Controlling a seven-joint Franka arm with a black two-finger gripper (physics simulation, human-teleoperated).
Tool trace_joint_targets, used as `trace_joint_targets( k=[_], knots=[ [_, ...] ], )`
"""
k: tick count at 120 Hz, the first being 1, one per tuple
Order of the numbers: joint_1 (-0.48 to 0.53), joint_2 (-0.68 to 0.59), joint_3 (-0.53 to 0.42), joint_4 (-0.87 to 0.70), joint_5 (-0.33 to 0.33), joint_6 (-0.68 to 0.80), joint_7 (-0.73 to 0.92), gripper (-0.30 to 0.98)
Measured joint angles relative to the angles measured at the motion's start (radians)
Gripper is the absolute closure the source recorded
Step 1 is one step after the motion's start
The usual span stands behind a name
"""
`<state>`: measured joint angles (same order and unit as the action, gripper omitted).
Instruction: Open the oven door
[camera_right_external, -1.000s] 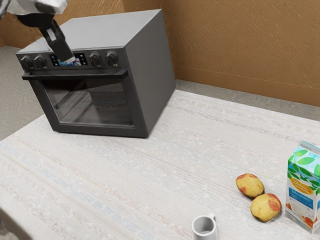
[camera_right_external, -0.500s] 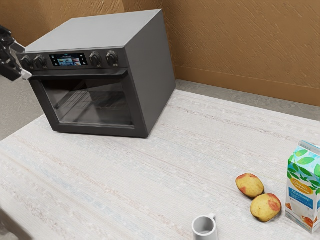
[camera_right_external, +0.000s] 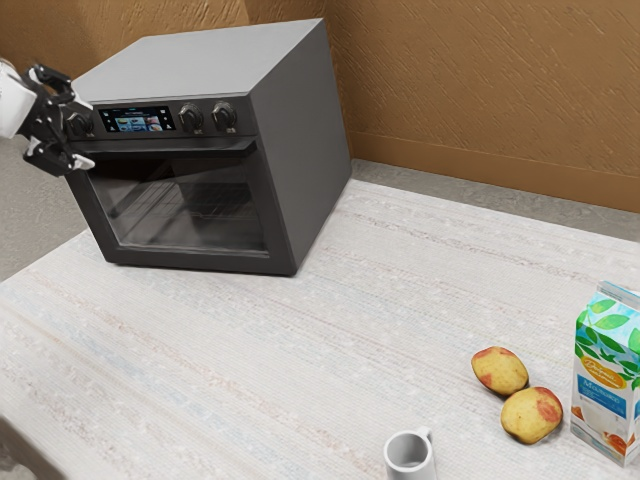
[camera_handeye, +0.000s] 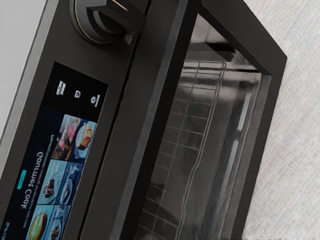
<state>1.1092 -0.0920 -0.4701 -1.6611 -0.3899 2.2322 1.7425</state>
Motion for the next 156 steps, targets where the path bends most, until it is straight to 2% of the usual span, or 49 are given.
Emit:
trace_joint_targets(
  k=[38,57,91,156],
  knots=[
    [0.004,0.067,-0.017,0.005,0.004,0.037,0.104,0.00],
    [0.036,0.082,-0.057,0.010,0.055,0.056,0.139,0.00],
    [-0.001,0.156,-0.077,0.045,0.117,0.077,0.182,0.00],
    [-0.001,0.157,-0.078,0.006,0.131,0.105,0.221,0.00]
  ],
)
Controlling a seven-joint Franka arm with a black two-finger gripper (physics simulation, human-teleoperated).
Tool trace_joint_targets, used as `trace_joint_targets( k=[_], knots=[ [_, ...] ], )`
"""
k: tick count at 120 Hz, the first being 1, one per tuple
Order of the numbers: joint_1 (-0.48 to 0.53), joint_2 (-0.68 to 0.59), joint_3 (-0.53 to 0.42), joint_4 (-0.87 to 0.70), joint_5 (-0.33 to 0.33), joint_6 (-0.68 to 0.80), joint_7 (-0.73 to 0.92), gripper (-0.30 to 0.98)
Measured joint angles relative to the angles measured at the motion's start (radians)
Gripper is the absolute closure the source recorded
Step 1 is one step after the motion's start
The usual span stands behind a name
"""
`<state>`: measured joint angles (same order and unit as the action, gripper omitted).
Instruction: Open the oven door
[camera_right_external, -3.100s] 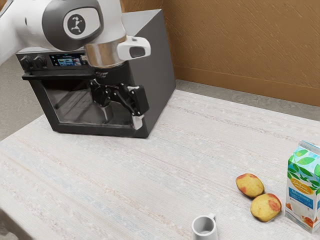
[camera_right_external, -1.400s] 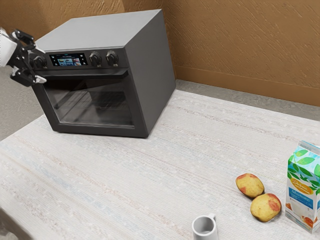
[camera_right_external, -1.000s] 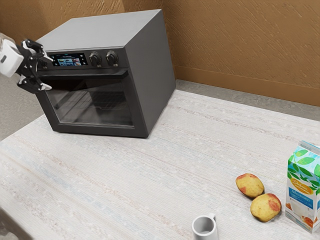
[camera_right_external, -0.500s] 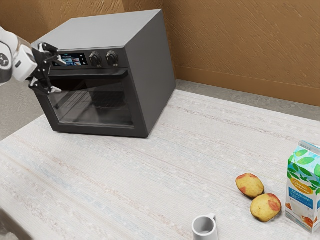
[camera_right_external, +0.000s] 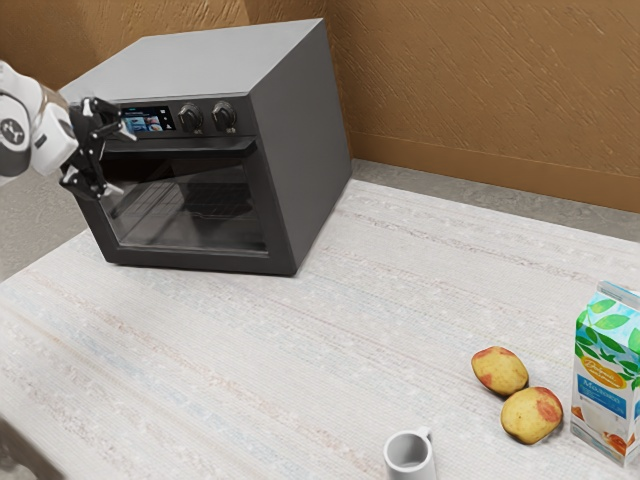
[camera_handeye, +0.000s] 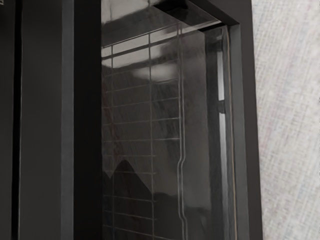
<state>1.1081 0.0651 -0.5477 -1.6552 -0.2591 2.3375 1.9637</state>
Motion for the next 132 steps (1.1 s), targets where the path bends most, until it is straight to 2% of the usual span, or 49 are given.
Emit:
trace_joint_targets(
  k=[62,69,76,85,97,116,132],
  knots=[
    [-0.002,0.008,0.000,-0.019,-0.007,0.003,0.011,-0.01],
    [-0.003,0.019,-0.001,-0.013,-0.006,0.004,0.012,-0.03],
    [-0.006,0.037,-0.003,0.001,0.000,0.004,0.012,-0.11],
    [-0.004,0.046,0.000,0.009,0.000,0.004,0.012,0.00],
    [0.002,0.044,0.002,0.003,-0.004,0.000,0.012,0.00],
    [0.006,-0.009,0.005,-0.062,-0.011,-0.010,0.013,-0.01],
    [0.014,-0.124,0.010,-0.179,-0.036,-0.014,0.013,0.02]
  ],
)
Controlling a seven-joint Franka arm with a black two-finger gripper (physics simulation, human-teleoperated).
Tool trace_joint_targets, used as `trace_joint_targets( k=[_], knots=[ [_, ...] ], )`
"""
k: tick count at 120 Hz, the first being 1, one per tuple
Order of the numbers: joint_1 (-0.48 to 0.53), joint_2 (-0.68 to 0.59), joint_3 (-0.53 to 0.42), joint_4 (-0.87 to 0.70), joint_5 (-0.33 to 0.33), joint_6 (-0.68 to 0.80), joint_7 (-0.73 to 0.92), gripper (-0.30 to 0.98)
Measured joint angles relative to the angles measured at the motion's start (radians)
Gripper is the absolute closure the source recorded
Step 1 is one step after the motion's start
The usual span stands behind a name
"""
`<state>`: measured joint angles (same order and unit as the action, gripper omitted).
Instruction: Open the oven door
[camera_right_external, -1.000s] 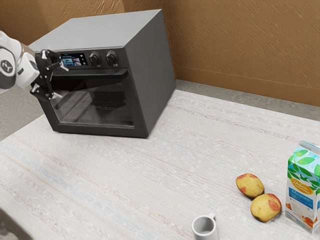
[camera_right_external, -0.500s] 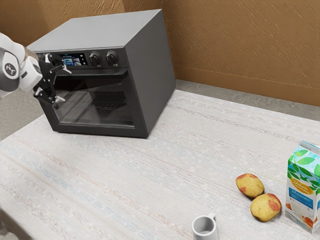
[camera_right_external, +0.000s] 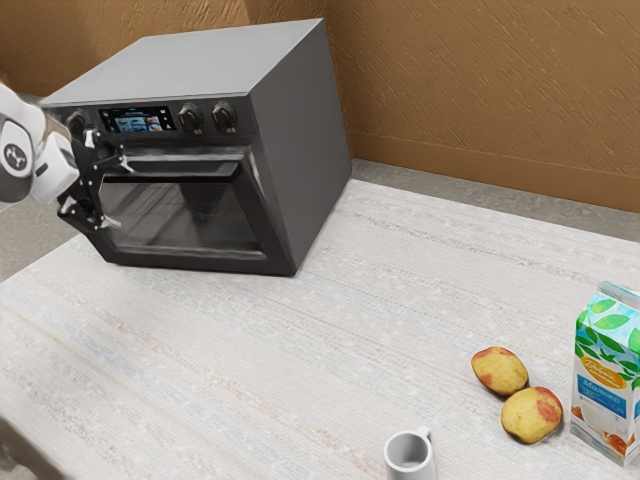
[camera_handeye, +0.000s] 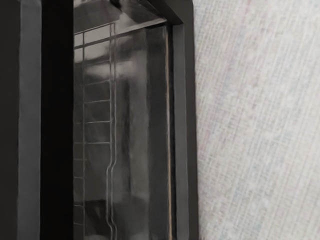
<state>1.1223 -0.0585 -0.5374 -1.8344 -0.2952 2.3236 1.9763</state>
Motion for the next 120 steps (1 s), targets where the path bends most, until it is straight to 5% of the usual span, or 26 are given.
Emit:
trace_joint_targets(
  k=[25,28,38,45,51,56,64,75,79,86,93,104,120],
  knots=[
    [-0.010,-0.193,0.036,-0.245,-0.073,-0.003,0.000,0.06],
    [-0.011,-0.262,0.040,-0.297,-0.085,-0.010,0.001,0.14],
    [-0.015,-0.593,0.127,-0.366,-0.111,-0.100,0.004,0.08],
    [-0.017,-0.744,0.255,-0.209,-0.123,-0.225,0.008,0.05],
    [-0.017,-0.665,0.292,0.098,-0.140,-0.367,-0.004,0.03],
    [-0.016,-0.508,0.216,0.394,-0.159,-0.503,-0.049,0.03],
    [-0.016,-0.295,-0.074,0.649,-0.164,-0.677,-0.202,0.02],
    [-0.048,-0.058,-0.398,0.713,0.007,-0.807,-0.468,0.01],
    [-0.226,0.027,-0.326,0.714,0.086,-0.842,-0.564,0.01],
    [-0.692,0.120,0.077,0.674,0.190,-0.885,-0.721,0.00],
    [-0.951,0.165,0.320,0.641,0.273,-0.912,-0.863,0.00],
    [-1.121,0.185,0.427,0.628,0.346,-0.941,-1.060,0.00],
    [-1.145,0.205,0.502,0.618,0.338,-0.927,-1.216,0.00]
  ],
)
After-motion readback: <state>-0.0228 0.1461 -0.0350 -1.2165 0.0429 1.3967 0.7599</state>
